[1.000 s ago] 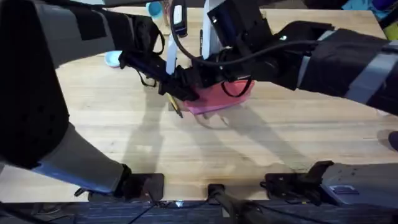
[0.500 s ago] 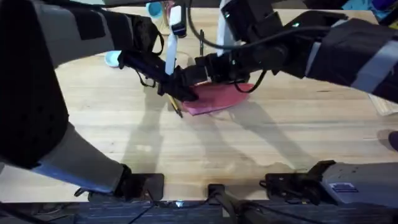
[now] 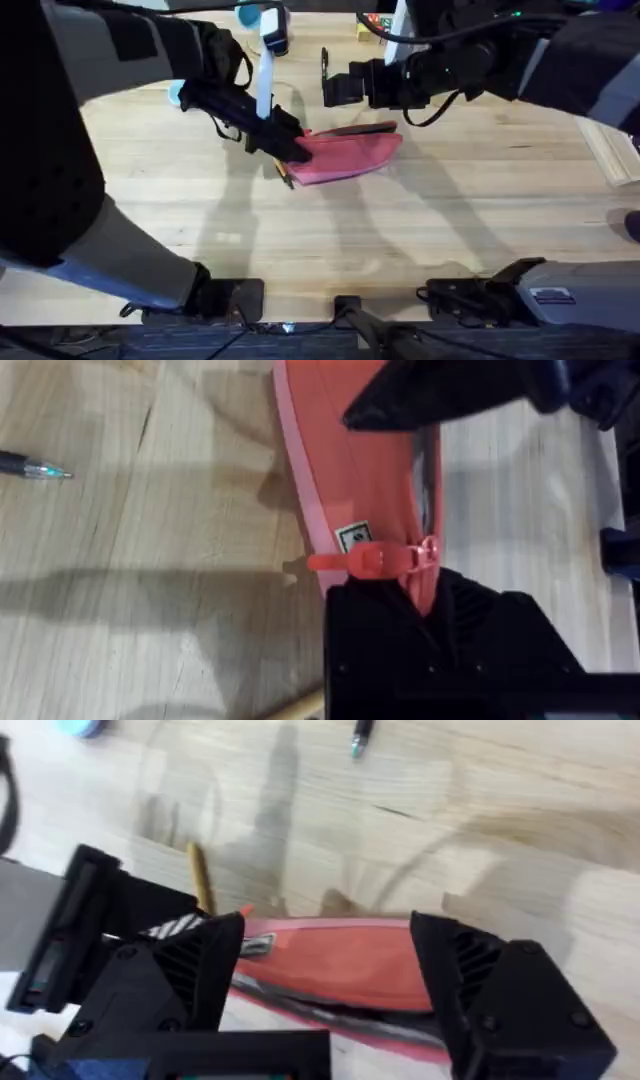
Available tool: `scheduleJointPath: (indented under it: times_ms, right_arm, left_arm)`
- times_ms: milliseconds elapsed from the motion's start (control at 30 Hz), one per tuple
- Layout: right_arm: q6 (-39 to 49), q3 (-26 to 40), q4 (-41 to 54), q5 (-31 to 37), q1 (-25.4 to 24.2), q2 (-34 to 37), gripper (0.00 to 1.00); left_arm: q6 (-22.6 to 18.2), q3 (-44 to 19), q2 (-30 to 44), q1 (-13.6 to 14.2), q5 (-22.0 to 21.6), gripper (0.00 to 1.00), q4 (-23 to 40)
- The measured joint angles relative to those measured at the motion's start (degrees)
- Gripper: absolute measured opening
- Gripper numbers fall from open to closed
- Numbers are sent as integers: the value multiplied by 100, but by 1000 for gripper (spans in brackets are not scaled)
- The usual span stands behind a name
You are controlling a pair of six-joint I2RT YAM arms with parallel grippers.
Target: Unzip the bag, pick up the pens from the table one at a time and place them inside, then zip the bag closed.
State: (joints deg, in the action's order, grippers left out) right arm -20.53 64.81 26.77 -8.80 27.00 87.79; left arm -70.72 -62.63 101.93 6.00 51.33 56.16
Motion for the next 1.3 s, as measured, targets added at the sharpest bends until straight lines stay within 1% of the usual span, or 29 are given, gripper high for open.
scheduleJointPath:
  times_ms: [67, 133, 167, 200, 233, 300, 333, 367, 700, 933, 1000, 1100, 1200, 1300]
  right_arm:
    - [2, 7, 149, 144, 15, -51, 995]
    - [4, 7, 361, 228, 20, -173, 995]
    - [7, 7, 432, 257, 20, -249, 995]
    - [15, 7, 483, 286, 20, -340, 995]
    - [17, 7, 511, 318, 20, -449, 995]
    - [20, 7, 511, 341, 20, -651, 995]
    - [20, 9, 509, 350, 20, -754, 995]
    - [20, 9, 509, 353, 20, -854, 995]
    - [21, 20, 577, 368, 20, -1443, 995]
    - [39, 25, 676, 368, 20, -1504, 996]
    - [96, 27, 675, 368, 20, -1504, 996]
    - [246, 27, 677, 368, 20, -1504, 996]
    - [438, 27, 677, 368, 20, -1504, 996]
    - [607, 27, 702, 368, 20, -1504, 996]
  left_arm:
    - [-1, 0, 0, -5, 0, 53, 0]
    - [-2, 0, 0, -5, 2, 183, 32]
    - [0, 0, 1, -5, 8, 268, 59]
    - [-3, 0, 0, -7, 13, 399, 67]
    - [4, 0, 0, -5, 15, 569, 64]
    - [8, 0, 0, -5, 15, 868, 71]
    - [37, 0, 0, -5, 17, 961, 76]
    - [38, 0, 0, -5, 15, 987, 84]
    - [42, 0, 0, -5, 8, 995, 62]
    - [42, -45, 0, -7, -143, 995, 72]
    - [42, -159, 0, -11, -171, 995, 120]
    - [42, -497, 0, -16, -229, 995, 310]
    - [42, -946, 0, -16, -409, 995, 719]
    - [52, -1464, 0, -16, -715, 995, 1230]
